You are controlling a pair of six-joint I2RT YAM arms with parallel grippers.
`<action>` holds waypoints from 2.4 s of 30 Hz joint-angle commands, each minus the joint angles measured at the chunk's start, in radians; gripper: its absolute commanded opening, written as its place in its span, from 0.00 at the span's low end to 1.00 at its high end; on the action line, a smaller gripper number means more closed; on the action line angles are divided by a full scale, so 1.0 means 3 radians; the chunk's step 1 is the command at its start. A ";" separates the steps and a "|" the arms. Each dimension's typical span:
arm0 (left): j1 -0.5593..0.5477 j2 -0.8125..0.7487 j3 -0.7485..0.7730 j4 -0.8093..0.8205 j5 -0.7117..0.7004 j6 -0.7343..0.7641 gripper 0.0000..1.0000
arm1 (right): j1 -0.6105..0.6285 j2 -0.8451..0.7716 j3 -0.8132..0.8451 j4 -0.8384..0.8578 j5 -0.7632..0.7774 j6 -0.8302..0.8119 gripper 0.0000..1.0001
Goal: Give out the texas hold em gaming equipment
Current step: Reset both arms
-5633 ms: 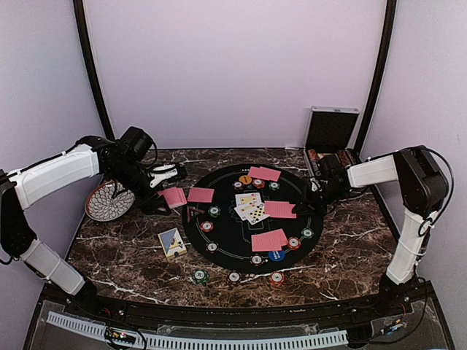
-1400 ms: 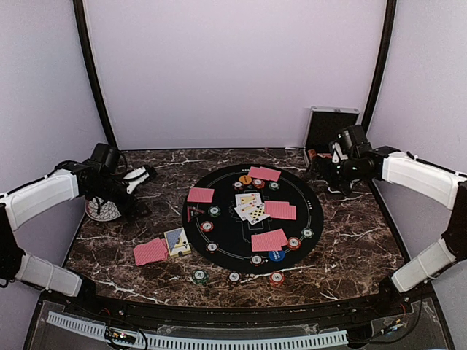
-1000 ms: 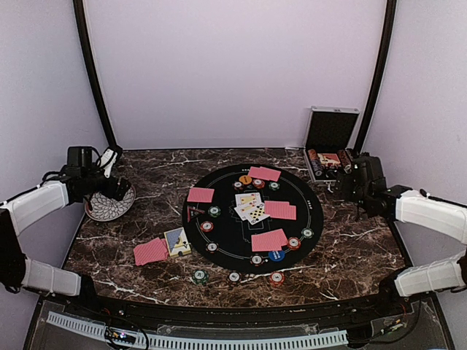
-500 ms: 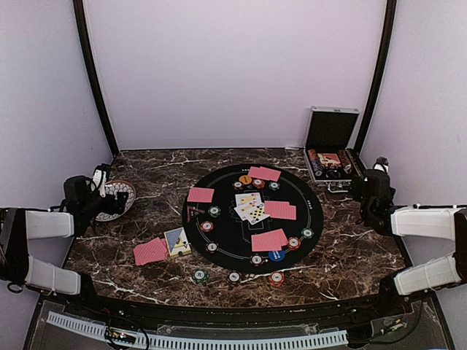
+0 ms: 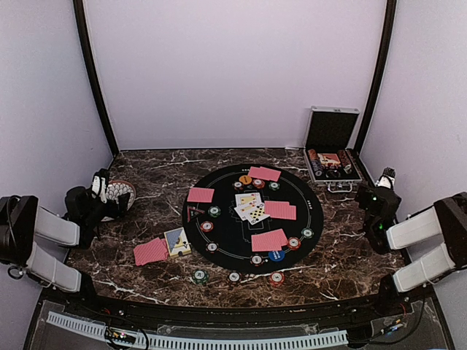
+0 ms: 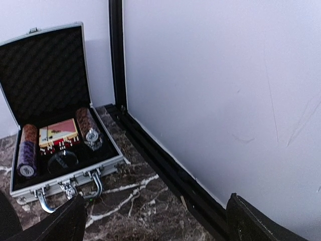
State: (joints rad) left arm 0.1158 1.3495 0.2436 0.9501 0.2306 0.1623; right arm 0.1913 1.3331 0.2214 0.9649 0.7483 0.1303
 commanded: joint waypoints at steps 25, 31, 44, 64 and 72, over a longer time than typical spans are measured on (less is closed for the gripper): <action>-0.0187 0.0710 -0.0100 0.1358 -0.0120 -0.0273 0.99 | -0.0345 0.0769 -0.0214 0.1640 -0.1076 -0.0355 0.98; -0.0211 0.0749 -0.0107 0.1416 -0.0211 -0.0274 0.99 | -0.0565 0.0686 0.0010 0.1076 -0.1259 -0.0087 0.98; -0.0251 0.0743 0.0105 0.1023 -0.0366 -0.0277 0.99 | -0.0602 0.0695 -0.0033 0.1217 -0.1344 -0.0076 0.98; -0.0251 0.0743 0.0103 0.1021 -0.0370 -0.0280 0.99 | -0.0606 0.0701 -0.0027 0.1207 -0.1343 -0.0076 0.98; -0.0251 0.0742 0.0099 0.1021 -0.0369 -0.0280 0.99 | -0.0602 0.0701 -0.0018 0.1194 -0.1344 -0.0074 0.98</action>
State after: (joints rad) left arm 0.0456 1.5784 0.2649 1.2579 0.1284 0.0822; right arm 0.0128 1.5520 0.2058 1.2984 0.3515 0.0959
